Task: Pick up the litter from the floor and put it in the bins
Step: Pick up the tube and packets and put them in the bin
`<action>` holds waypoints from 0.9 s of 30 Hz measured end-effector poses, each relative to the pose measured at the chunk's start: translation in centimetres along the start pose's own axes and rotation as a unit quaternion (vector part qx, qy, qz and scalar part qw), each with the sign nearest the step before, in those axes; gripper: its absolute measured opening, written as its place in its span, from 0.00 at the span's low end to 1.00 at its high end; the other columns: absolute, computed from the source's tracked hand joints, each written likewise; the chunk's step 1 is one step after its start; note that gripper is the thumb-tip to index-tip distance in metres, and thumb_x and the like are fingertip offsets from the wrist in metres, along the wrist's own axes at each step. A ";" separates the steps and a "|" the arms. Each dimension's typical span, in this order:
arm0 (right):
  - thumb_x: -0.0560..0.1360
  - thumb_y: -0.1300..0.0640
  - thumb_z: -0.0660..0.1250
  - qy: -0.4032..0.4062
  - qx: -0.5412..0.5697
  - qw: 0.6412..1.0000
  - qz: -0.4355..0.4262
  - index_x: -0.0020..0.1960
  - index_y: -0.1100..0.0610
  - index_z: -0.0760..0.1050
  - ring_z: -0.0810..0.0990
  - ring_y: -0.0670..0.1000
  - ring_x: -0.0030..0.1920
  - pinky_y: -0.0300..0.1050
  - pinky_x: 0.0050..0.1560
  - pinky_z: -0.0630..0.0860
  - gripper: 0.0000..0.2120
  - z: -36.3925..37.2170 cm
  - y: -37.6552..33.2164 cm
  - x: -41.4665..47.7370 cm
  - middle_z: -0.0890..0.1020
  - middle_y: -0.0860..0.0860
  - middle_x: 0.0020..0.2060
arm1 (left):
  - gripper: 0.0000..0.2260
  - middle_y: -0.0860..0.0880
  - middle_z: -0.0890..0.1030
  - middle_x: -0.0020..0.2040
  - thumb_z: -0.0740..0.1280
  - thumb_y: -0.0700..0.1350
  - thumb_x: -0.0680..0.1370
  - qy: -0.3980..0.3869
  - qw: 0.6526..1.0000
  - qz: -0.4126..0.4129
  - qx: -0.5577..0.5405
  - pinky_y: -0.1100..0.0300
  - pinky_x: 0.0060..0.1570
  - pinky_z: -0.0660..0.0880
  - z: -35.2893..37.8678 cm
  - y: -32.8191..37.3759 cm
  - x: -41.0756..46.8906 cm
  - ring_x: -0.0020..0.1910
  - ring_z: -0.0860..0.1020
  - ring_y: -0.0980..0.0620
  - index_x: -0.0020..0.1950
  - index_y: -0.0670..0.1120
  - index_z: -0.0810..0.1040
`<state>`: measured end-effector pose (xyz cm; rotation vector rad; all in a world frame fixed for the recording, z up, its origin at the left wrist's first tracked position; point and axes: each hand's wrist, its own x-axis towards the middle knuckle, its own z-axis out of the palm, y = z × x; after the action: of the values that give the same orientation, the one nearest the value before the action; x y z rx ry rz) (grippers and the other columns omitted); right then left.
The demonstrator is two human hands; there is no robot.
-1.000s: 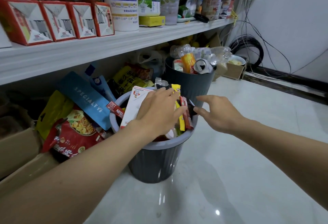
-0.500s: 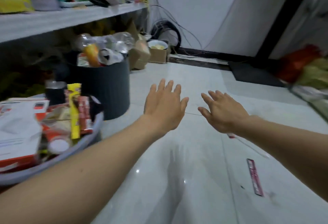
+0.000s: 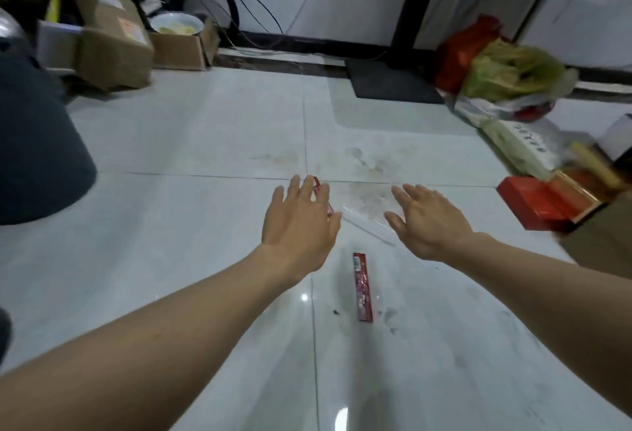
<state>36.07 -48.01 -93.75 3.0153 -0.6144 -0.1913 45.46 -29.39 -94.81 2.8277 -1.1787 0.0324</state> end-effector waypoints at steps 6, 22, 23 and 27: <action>0.82 0.45 0.51 -0.064 0.048 0.997 0.016 0.76 0.58 0.55 0.64 0.57 0.71 0.50 0.69 0.61 0.27 4.8 4.1 1.7 0.67 0.56 0.72 | 0.28 0.43 0.54 0.79 0.47 0.57 0.83 -0.045 0.999 -0.014 0.001 0.49 0.75 0.52 4.8 3.0 2.3 0.78 0.50 0.44 0.79 0.46 0.50; 0.78 0.53 0.62 -0.136 0.172 0.976 0.007 0.69 0.56 0.67 0.73 0.60 0.61 0.54 0.59 0.74 0.20 15.1 5.9 10.1 0.75 0.56 0.59 | 0.28 0.47 0.53 0.79 0.48 0.60 0.82 -0.099 0.986 -0.128 -0.035 0.51 0.75 0.51 13.6 4.2 3.0 0.78 0.50 0.47 0.79 0.50 0.49; 0.78 0.54 0.62 -0.127 0.175 0.976 0.012 0.64 0.56 0.70 0.75 0.60 0.58 0.52 0.55 0.75 0.16 15.6 5.9 10.1 0.77 0.56 0.55 | 0.28 0.47 0.53 0.79 0.48 0.59 0.82 -0.098 0.986 -0.127 -0.037 0.51 0.75 0.51 13.9 4.4 3.0 0.78 0.51 0.46 0.79 0.50 0.49; 0.73 0.64 0.60 -0.105 0.148 0.982 0.055 0.54 0.58 0.73 0.73 0.56 0.46 0.46 0.40 0.71 0.11 16.4 5.7 9.9 0.77 0.56 0.49 | 0.28 0.47 0.54 0.79 0.50 0.60 0.82 -0.095 0.985 -0.130 -0.056 0.51 0.74 0.52 14.7 5.1 3.1 0.78 0.52 0.46 0.79 0.50 0.48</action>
<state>40.69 -57.66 -110.57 3.2574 -0.9010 -0.4546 43.88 -36.37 -108.99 2.9066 -0.7994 -0.3145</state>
